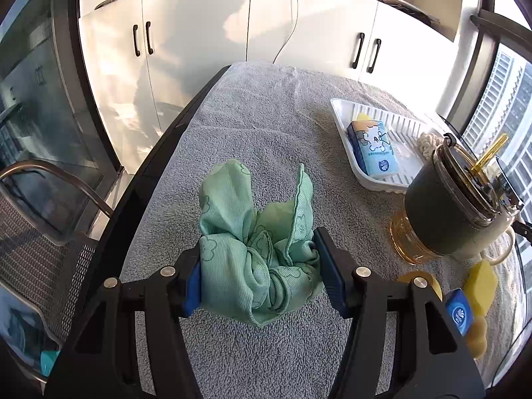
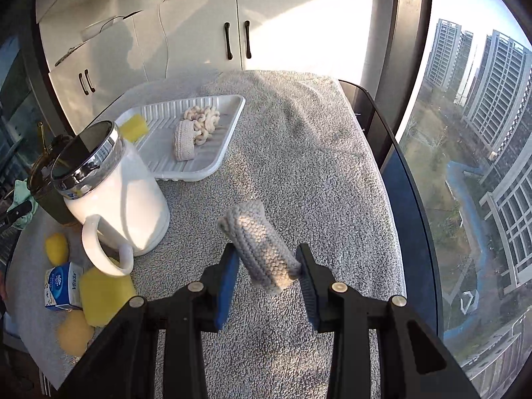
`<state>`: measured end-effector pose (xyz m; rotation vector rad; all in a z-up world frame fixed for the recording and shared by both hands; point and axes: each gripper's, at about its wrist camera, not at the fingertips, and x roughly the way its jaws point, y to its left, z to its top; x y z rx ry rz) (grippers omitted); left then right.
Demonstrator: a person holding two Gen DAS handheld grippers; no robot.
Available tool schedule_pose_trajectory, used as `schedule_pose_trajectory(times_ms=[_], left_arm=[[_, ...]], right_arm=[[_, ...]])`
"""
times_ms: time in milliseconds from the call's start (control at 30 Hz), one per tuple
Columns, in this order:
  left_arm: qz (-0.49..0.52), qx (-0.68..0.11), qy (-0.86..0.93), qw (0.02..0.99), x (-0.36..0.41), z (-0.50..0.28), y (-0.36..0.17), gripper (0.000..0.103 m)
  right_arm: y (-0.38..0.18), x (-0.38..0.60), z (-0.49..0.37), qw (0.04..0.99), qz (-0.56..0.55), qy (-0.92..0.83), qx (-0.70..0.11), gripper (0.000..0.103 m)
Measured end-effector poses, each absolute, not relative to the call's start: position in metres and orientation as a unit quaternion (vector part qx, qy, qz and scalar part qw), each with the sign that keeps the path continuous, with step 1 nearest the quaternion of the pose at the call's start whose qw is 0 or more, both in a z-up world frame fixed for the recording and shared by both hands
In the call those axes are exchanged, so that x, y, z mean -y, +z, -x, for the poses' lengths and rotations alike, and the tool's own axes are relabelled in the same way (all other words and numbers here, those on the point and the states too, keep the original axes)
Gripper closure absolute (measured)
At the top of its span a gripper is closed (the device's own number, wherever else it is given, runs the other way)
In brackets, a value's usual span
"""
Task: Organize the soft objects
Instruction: 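Carry the cloth and sleeve into the white tray and open both tools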
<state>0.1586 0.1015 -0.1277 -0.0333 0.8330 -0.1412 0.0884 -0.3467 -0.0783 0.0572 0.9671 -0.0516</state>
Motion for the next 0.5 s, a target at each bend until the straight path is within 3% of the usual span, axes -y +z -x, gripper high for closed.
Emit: schedule_pose_trajectory(times_ms=[500], left_arm=[[0.022, -0.388, -0.083, 0.917, -0.084, -0.277, -0.112, 0.047]], right_arm=[[-0.074, 0.363, -0.199, 0.886, -0.058, -0.022, -0.460, 0.065]])
